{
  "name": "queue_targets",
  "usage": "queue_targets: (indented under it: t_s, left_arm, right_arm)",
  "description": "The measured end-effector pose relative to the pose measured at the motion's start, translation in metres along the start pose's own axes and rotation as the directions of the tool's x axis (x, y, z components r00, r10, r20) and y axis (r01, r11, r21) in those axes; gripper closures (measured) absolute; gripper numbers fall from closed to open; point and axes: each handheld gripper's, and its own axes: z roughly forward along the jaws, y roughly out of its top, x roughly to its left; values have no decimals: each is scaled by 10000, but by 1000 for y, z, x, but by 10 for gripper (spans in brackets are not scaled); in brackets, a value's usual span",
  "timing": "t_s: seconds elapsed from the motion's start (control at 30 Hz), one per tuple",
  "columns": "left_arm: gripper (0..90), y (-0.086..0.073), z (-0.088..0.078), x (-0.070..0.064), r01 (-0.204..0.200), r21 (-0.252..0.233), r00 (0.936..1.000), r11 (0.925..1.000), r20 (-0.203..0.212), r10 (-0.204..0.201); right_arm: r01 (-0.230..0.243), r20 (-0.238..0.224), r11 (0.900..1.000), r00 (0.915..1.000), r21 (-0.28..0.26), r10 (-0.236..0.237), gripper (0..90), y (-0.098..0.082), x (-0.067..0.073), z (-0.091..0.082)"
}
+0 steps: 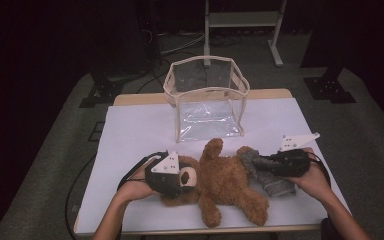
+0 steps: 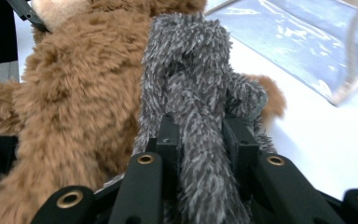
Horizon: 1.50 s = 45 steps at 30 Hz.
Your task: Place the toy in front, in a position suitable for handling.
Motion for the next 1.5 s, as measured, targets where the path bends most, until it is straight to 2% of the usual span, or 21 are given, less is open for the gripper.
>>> queue_targets:
  t_s: [0.13, 0.23, 0.33, 0.37, 0.47, 0.57, 0.63, 0.87, 0.97, 1.07, 1.17, 1.27, 1.37, 1.5]
  left_arm:
    - [308, 1, 0, 0, -89, 51, 10000, 9999, 28, 89]
    - [307, 0, 0, -1, -136, 32, 9999, 9999, 33, 136]
    - [307, 0, 0, -2, -168, 26, 9998, 9999, 61, 167]
    - [307, 0, 0, -2, -170, 25, 9998, 9999, 62, 170]
    - [307, 0, -1, -3, -278, 70, 9996, 9996, 103, 277]
    - [308, -1, -2, -4, -294, 46, 9995, 9996, 144, 294]
    - [308, -1, -2, -4, -301, -2, 9994, 9995, 182, 301]
    - [306, 1, -1, -5, -294, 21, 9994, 9996, 201, 293]
    - [306, 1, -1, -5, -325, 55, 9992, 9995, 222, 324]
    - [305, 1, -1, -5, -336, 35, 9991, 9994, 253, 335]
    - [304, 1, -1, -5, -350, 39, 9990, 9994, 279, 349]
    - [304, 1, -2, -6, -429, 51, 9987, 9991, 280, 428]
    - [304, 0, -2, -6, -423, 9, 9987, 9991, 289, 423]
    - [304, -1, -3, -6, -366, -34, 9988, 9993, 321, 367]
  right_arm:
    - [50, 125, 9995, 9999, -309, -46, 706, 6, 0, -16]
    - [493, 132, 9978, 9987, -451, -487, 706, 25, 3, -17]
    - [908, 15, 9950, 9959, -405, -908, 705, 43, 7, -8]
    - [1082, -101, 9936, 9940, -339, -1086, 704, 53, 9, 0]
    - [1339, -305, 9910, 9905, -40, -1340, 704, 63, 12, 19]
    - [1416, -476, 9893, 9890, 345, -1399, 704, 63, 12, 34]
    - [1174, -558, 9923, 9918, 395, -1152, 705, 55, 7, 37]
    - [32, -376, 9997, 9993, 261, -22, 704, 16, -12, 17]
    - [-126, -180, 9993, 9998, 348, 132, 704, 10, -16, 6]
    - [-15, -100, 9999, 9999, 143, 16, 704, 17, -14, -5]
    - [384, -126, 9993, 9992, 0, -384, 704, 35, -8, -8]
    - [754, -257, 9971, 9968, 43, -753, 703, 50, -3, 1]
    - [1048, -458, 9938, 9936, 366, -1031, 703, 60, 2, 20]
    - [968, -588, 9929, 9939, 685, -928, 703, 56, -2, 35]
